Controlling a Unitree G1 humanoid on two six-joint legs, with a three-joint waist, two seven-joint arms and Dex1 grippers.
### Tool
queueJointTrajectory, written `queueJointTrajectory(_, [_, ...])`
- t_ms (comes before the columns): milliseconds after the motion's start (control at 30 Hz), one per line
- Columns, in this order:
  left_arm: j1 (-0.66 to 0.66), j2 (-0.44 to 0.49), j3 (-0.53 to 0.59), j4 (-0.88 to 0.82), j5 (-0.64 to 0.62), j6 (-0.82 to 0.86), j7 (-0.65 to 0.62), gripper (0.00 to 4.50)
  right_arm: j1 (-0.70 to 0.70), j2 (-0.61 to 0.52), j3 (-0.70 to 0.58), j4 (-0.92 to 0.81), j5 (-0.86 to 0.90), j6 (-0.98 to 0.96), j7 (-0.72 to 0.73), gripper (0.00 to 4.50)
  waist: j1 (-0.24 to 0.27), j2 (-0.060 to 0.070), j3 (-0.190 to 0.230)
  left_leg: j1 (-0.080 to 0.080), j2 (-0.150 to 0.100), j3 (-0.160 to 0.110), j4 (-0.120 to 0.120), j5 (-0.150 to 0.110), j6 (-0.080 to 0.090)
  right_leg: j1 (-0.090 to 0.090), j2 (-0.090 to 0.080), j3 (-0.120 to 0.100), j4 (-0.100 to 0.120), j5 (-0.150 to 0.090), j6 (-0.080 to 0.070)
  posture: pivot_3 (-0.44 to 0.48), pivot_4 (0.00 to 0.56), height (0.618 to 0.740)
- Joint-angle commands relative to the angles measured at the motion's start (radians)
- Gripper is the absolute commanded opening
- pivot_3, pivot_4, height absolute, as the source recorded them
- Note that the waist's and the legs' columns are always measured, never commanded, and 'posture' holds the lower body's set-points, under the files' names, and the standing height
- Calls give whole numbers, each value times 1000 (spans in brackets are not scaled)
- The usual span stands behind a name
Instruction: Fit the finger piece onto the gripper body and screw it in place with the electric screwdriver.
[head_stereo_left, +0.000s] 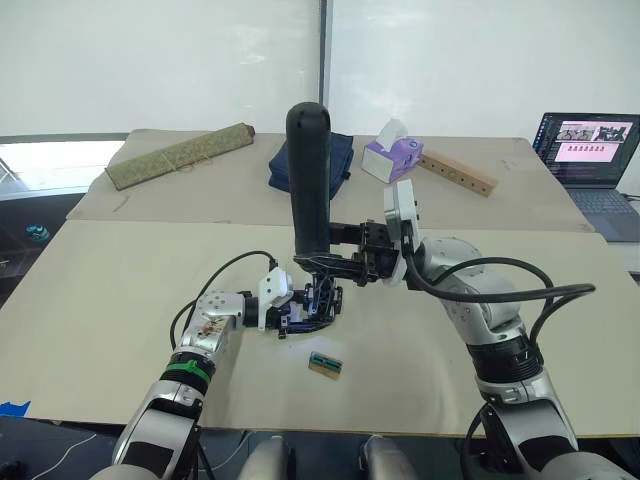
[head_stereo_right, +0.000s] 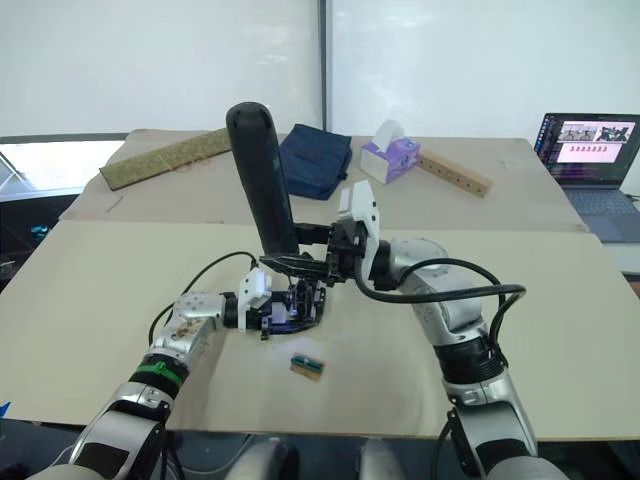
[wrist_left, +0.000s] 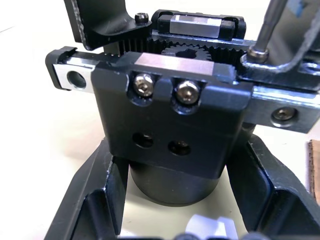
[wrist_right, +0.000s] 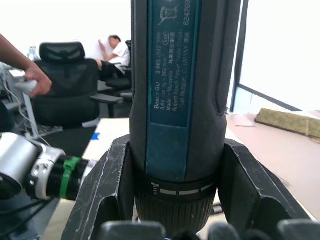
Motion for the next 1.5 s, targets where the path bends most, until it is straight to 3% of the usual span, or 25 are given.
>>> queueJointTrajectory(33, [-4,-5,-22,-3,11,26,-13,2299,-56,-16,-58,-64,60,-5,33,1902,1,0,0,0,0,0,0,0,0,0,0,0,0,0,0,0,150,740])
queueJointTrajectory(267, [-14,7,-31,17,27,36,-17,2299,-88,-17,-90,-102,122,2,55,1902,0,0,0,0,0,0,0,0,0,0,0,0,0,0,0,0,150,740])
queueJointTrajectory(400, [-18,11,-32,33,39,13,-17,4259,-104,-24,-106,-140,161,30,46,1902,0,0,0,0,0,0,0,0,0,0,0,0,0,0,0,0,150,740])
queueJointTrajectory(433, [-18,12,-32,36,37,18,-20,4449,-108,-29,-113,-156,177,42,40,1902,0,0,0,0,0,0,0,0,0,0,0,0,0,0,0,0,150,740])
queueJointTrajectory(633, [-15,27,-15,53,31,21,-28,4449,-100,-84,-169,-239,260,101,8,1902,0,0,0,0,0,0,0,0,0,0,0,0,0,0,0,0,150,740])
queueJointTrajectory(800, [17,103,28,24,-8,13,-80,4449,-11,-207,-264,-316,317,148,-5,1902,-4,0,0,0,1,0,-1,0,0,0,0,0,-1,0,0,0,150,740])
queueJointTrajectory(1000, [85,284,134,37,-98,-105,-249,4449,268,-373,-446,-412,299,117,-6,1902,-16,0,1,0,3,0,-3,0,0,-1,1,1,-1,-1,-2,0,150,740])
queueJointTrajectory(1200, [155,365,200,-1,-176,-155,-333,4449,541,-375,-567,-499,277,54,-29,1902,4,0,2,-2,3,0,-3,0,0,-1,-2,0,-3,-1,-2,0,150,740])
queueJointTrajectory(1300, [187,370,207,-54,-194,-126,-327,4449,598,-353,-554,-529,247,5,-39,1902,3,-1,3,-2,2,0,-2,0,0,0,-2,0,-4,-1,-1,0,150,740])
queueJointTrajectory(1500, [293,346,152,-300,-181,-34,-261,4449,528,-229,-334,-638,202,-27,-157,1902,-10,0,3,-1,3,0,-2,0,0,0,0,1,-3,-1,-1,0,150,740])
